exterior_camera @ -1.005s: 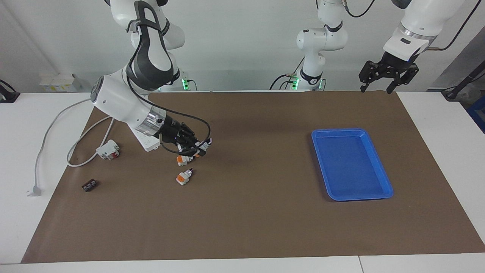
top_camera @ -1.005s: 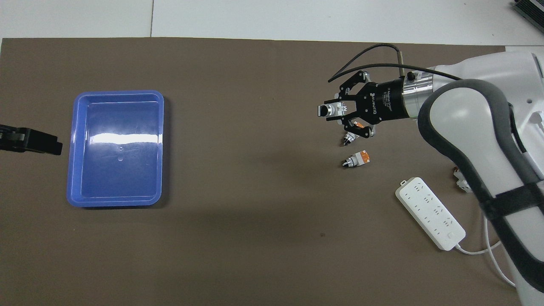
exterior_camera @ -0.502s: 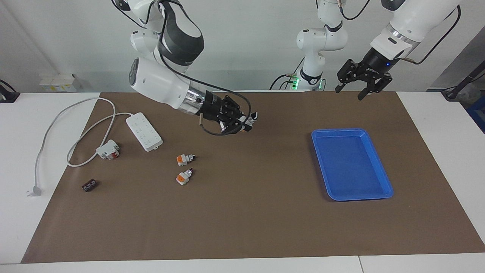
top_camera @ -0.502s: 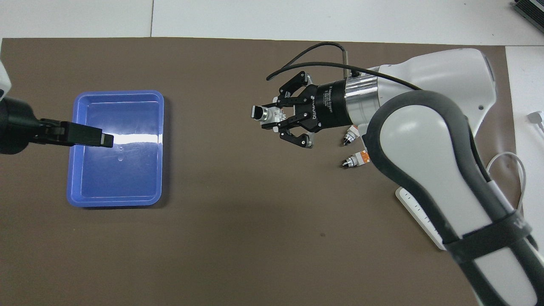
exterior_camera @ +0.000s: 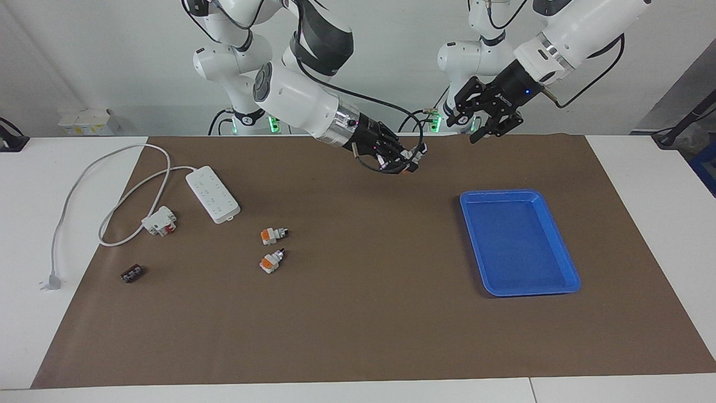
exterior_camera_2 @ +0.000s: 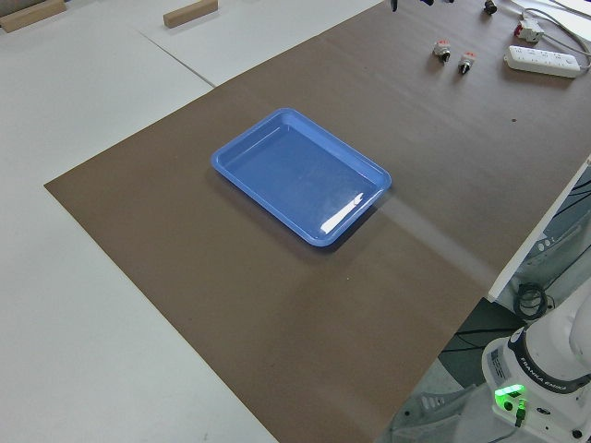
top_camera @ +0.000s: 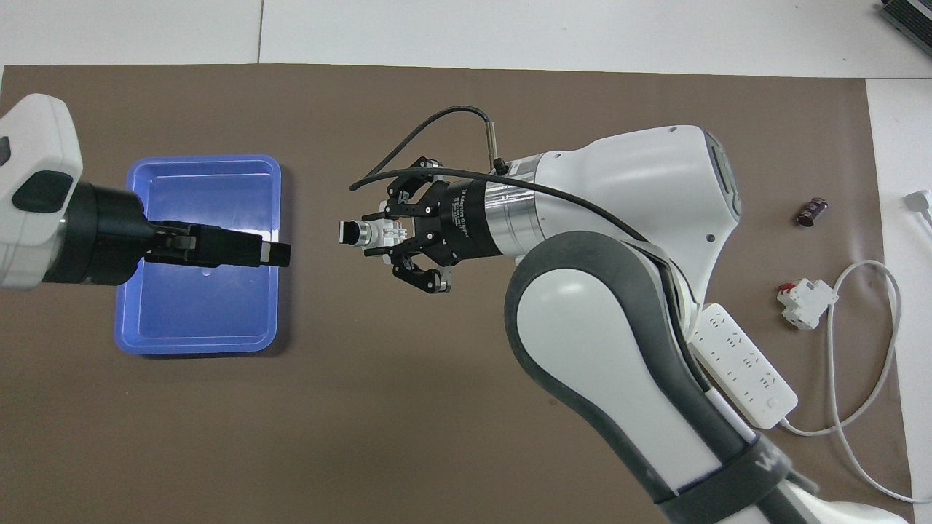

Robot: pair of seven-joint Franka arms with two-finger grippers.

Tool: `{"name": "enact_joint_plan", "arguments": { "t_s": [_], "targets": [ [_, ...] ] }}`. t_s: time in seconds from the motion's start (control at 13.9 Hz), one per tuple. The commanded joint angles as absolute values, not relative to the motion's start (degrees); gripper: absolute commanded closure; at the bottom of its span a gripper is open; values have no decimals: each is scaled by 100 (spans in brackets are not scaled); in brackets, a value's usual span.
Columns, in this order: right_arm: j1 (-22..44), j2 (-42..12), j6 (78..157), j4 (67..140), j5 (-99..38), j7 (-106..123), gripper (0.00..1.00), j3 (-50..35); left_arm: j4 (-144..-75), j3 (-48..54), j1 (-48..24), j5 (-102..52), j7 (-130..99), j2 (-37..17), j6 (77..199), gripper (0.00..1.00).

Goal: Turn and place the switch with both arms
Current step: 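Carry the switch toward the tray while the left gripper reaches toward it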

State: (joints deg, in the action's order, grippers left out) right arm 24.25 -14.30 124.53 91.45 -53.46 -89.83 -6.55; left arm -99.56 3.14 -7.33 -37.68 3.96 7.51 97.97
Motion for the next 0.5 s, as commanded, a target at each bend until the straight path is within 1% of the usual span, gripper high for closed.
{"name": "enact_joint_plan", "arguments": {
  "t_s": [0.0, 0.14, 0.43],
  "targets": [
    [2391, -1459, 12454, 9097, -5098, -9053, 100, -659, -10274, 255, -870, -4034, 352, 932, 10141, 29],
    [2391, -1459, 12454, 9097, -5098, -9053, 100, -659, -10432, 272, -1062, -4078, 343, 923, 10449, 38],
    [2399, -1459, 12445, 9088, -4993, -9035, 100, -659, -10511, 272, -1221, -4298, 343, 844, 10783, 46]
  ]
}}
